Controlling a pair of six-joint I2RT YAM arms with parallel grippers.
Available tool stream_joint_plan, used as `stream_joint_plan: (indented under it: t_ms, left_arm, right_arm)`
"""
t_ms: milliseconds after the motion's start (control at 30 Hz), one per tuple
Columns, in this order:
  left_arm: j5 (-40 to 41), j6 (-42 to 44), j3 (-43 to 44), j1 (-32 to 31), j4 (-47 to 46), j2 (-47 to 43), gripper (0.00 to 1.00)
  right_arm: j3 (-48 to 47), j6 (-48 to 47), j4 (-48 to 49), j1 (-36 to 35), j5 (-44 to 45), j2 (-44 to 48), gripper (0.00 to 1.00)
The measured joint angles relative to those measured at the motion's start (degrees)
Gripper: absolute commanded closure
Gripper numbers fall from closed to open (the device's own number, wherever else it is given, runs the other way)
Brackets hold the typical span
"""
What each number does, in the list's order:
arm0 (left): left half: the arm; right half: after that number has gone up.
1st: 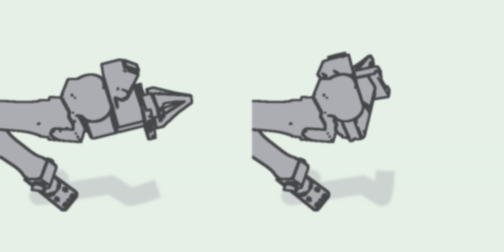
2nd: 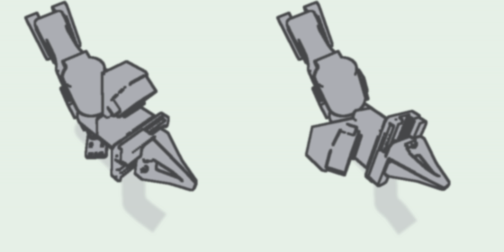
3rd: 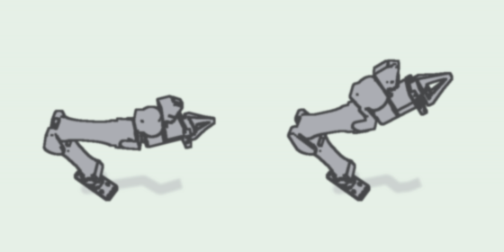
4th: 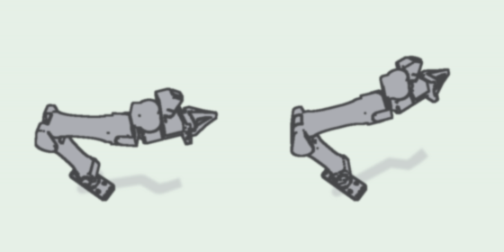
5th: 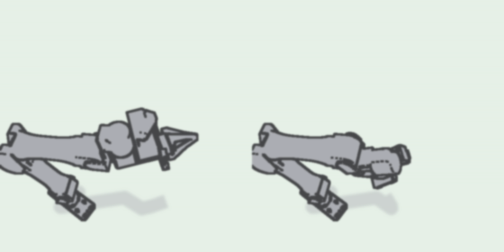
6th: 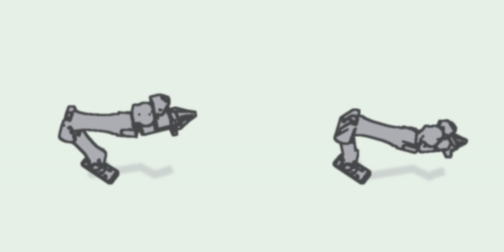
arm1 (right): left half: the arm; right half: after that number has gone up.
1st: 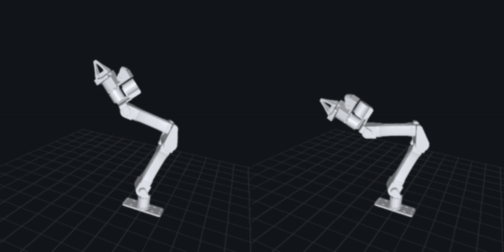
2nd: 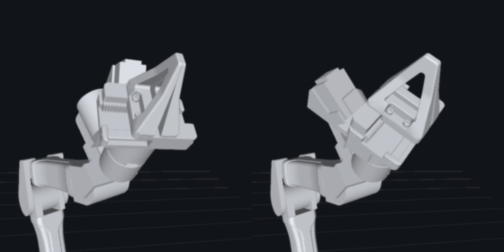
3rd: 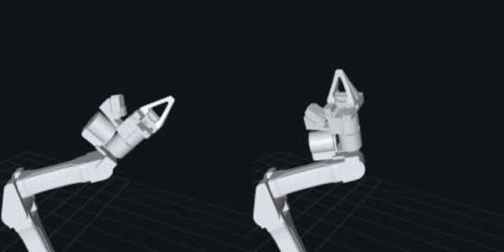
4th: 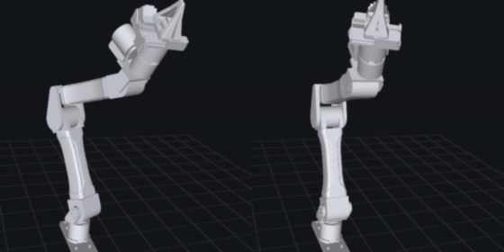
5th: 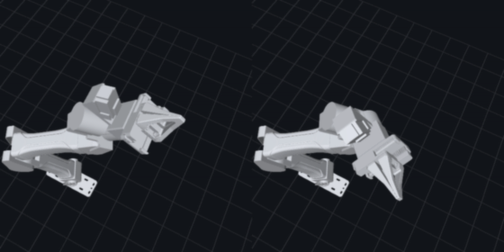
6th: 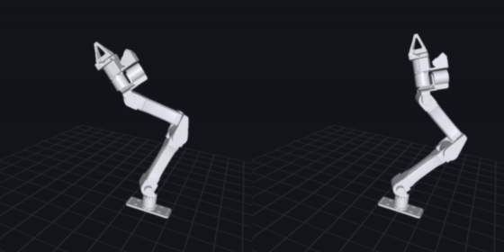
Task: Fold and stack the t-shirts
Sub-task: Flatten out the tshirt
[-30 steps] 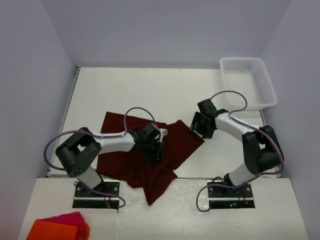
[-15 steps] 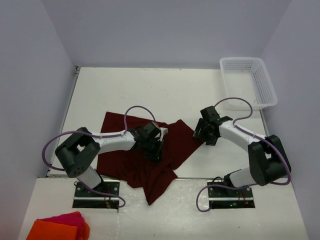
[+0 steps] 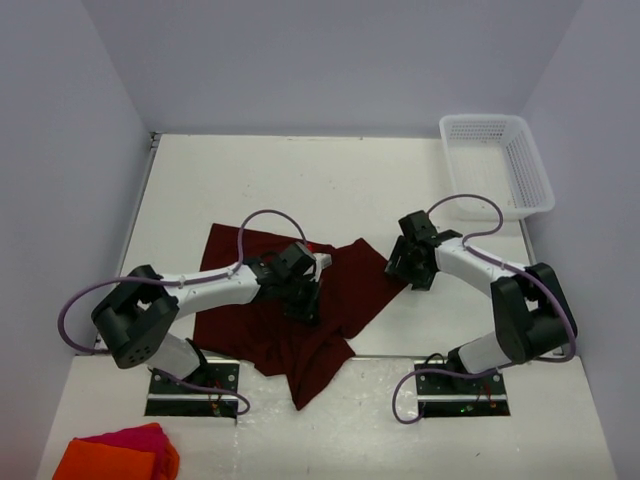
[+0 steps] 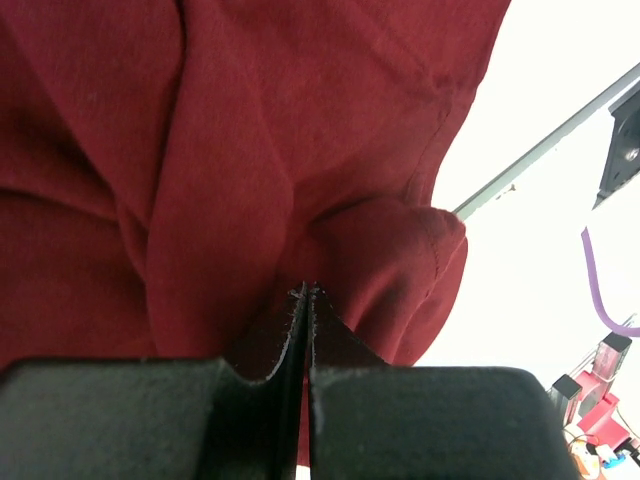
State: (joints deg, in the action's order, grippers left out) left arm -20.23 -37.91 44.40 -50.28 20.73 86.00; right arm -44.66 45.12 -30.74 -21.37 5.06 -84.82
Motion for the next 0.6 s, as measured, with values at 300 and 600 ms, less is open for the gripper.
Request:
stream_joint_plan:
  t_ms: [300,600]
  left_arm:
    - [0.04,0.02,-1.16,0.26,1.25,-1.84,1.0]
    - [-0.13,0.02,-1.22,0.66,1.75,-4.98,1.0]
  right_arm:
    - [-2.27,0.33,-0.28,0.0,-0.02,-2.38,0.3]
    - [-4.63,0.35,-1.22,0.0,-0.28,-4.76,0.33]
